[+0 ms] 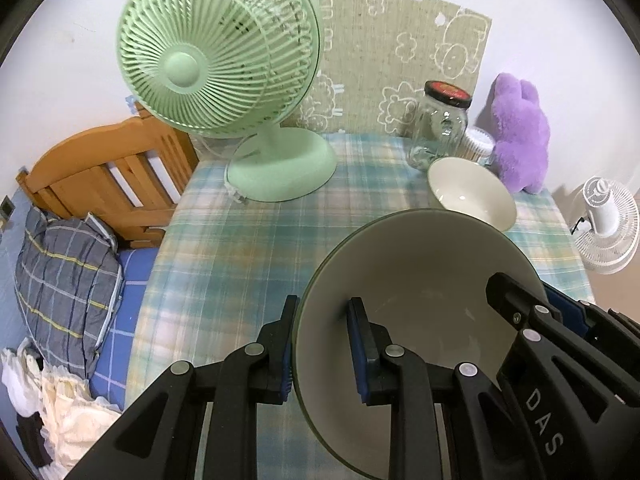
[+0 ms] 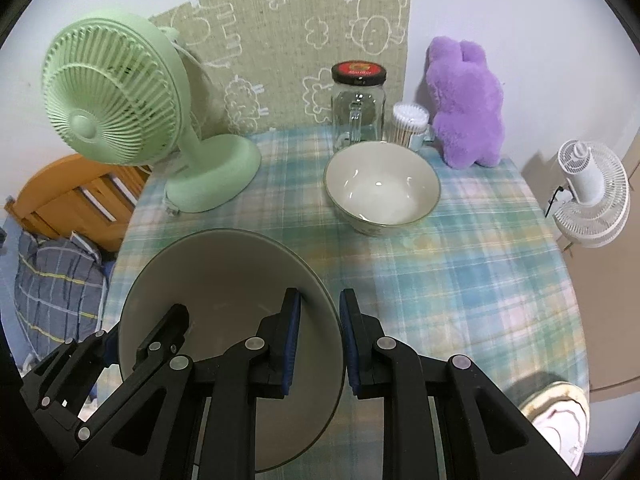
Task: Organize plates and bowls
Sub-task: 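Lift the grey-green plate with both tools and carry it toward the red-rimmed plates, then lower the grey-green plate beside the red-rimmed plates and open both tools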
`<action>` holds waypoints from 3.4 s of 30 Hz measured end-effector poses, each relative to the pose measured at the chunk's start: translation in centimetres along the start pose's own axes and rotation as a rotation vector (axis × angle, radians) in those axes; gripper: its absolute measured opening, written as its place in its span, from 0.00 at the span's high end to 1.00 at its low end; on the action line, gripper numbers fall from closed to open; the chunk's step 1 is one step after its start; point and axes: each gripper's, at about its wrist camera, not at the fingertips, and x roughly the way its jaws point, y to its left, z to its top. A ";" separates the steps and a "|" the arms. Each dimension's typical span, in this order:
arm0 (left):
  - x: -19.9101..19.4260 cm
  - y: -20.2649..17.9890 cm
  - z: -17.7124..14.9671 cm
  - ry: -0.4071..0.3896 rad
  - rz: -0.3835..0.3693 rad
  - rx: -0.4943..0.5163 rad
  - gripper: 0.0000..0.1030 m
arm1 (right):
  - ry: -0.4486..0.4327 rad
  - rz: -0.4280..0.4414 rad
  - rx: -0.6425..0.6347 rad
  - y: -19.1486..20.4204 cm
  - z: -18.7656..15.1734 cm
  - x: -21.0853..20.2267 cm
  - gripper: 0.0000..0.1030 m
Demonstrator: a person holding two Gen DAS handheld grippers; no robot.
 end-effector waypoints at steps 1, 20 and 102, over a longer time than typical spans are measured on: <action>-0.6 -0.2 -0.2 -0.004 0.001 -0.003 0.79 | -0.003 0.003 -0.001 -0.1 -0.2 -0.6 0.77; -7.8 -3.8 -7.2 -0.012 0.019 -0.031 0.79 | -0.027 0.024 -0.051 -4.4 -6.7 -8.8 0.77; -6.3 -7.3 -18.4 0.135 -0.016 -0.047 0.32 | 0.134 0.071 -0.092 -9.4 -17.9 -6.1 0.61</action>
